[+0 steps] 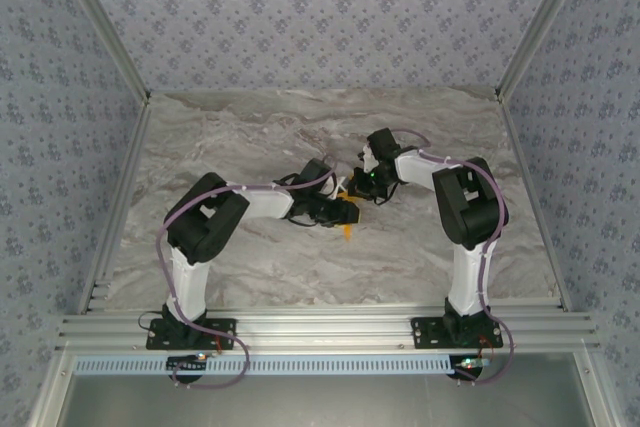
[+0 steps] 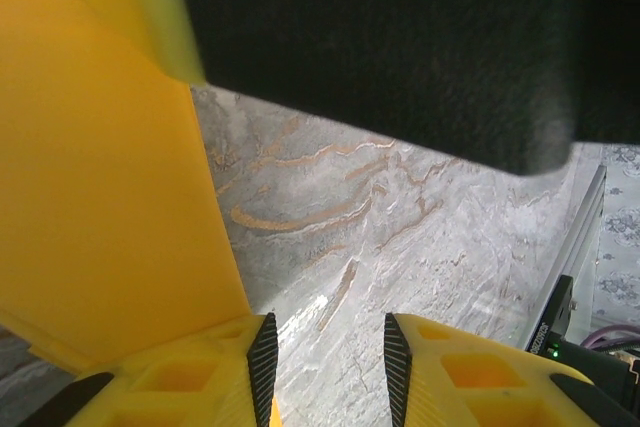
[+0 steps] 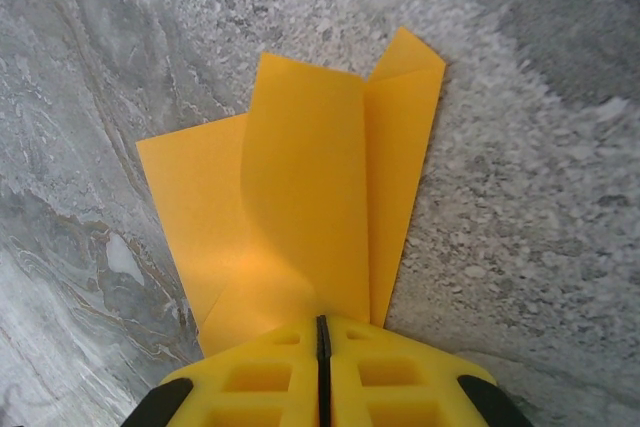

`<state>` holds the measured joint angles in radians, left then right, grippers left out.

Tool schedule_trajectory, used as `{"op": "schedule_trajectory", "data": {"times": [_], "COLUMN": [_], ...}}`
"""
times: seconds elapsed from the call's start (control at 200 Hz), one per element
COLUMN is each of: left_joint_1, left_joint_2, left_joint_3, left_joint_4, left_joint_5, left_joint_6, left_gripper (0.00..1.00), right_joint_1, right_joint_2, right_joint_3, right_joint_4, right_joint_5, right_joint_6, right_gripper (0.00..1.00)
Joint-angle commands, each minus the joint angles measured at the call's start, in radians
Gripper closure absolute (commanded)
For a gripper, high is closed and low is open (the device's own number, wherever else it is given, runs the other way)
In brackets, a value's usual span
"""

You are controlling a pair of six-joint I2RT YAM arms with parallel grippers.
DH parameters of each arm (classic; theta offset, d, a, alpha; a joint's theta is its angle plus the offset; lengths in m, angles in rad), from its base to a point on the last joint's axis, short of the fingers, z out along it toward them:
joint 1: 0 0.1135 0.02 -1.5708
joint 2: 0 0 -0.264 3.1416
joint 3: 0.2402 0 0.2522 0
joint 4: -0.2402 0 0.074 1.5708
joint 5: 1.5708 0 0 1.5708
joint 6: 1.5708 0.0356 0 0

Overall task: Fold a paper plane with a square sheet of paper (fold left side to right side)
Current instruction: Fold the wing for the fifth time at the center of the table.

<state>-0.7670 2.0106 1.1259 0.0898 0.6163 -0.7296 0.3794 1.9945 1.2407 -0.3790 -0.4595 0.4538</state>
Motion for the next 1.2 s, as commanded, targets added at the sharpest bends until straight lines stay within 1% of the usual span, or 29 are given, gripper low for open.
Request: {"op": "schedule_trajectory", "data": {"times": [0.0, 0.115, 0.23, 0.255, 0.355, 0.505, 0.61, 0.7, 0.929, 1.194], "left_joint_1": [-0.013, -0.015, -0.019, -0.019, -0.02, -0.02, -0.022, -0.022, -0.022, -0.022], "left_joint_2": [0.024, 0.022, 0.02, 0.02, 0.021, 0.027, 0.025, 0.021, 0.016, 0.011], "left_joint_3": [0.015, 0.012, 0.009, 0.007, -0.004, -0.02, -0.028, -0.031, -0.035, -0.041], "left_joint_4": [-0.029, -0.082, -0.121, -0.127, -0.134, -0.138, -0.131, -0.131, -0.136, -0.136], "left_joint_5": [0.0, -0.031, -0.067, -0.073, -0.09, -0.104, -0.105, -0.108, -0.112, -0.115], "left_joint_6": [0.019, 0.039, 0.053, 0.055, 0.056, 0.059, 0.061, 0.062, 0.065, 0.062], "left_gripper": [0.65, 0.69, 0.73, 0.74, 0.77, 0.83, 0.84, 0.85, 0.86, 0.87], "right_joint_1": [0.019, 0.013, -0.014, -0.021, -0.045, -0.065, -0.063, -0.054, -0.037, -0.035], "right_joint_2": [0.064, 0.026, -0.034, -0.051, -0.118, -0.207, -0.231, -0.223, -0.155, -0.084], "right_joint_3": [-0.023, -0.025, -0.04, -0.079, -0.125, -0.213, -0.275, -0.297, -0.268, -0.191], "right_joint_4": [-0.109, -0.085, -0.001, 0.024, 0.095, 0.17, 0.242, 0.29, 0.313, 0.249], "right_joint_5": [0.058, 0.042, -0.046, -0.064, -0.108, -0.158, -0.219, -0.248, -0.239, -0.158], "right_joint_6": [-0.017, -0.026, -0.008, -0.001, 0.012, 0.014, 0.034, 0.048, 0.048, -0.011], "right_gripper": [0.89, 0.9, 0.91, 0.91, 0.94, 0.95, 0.95, 0.95, 0.95, 0.95]}}
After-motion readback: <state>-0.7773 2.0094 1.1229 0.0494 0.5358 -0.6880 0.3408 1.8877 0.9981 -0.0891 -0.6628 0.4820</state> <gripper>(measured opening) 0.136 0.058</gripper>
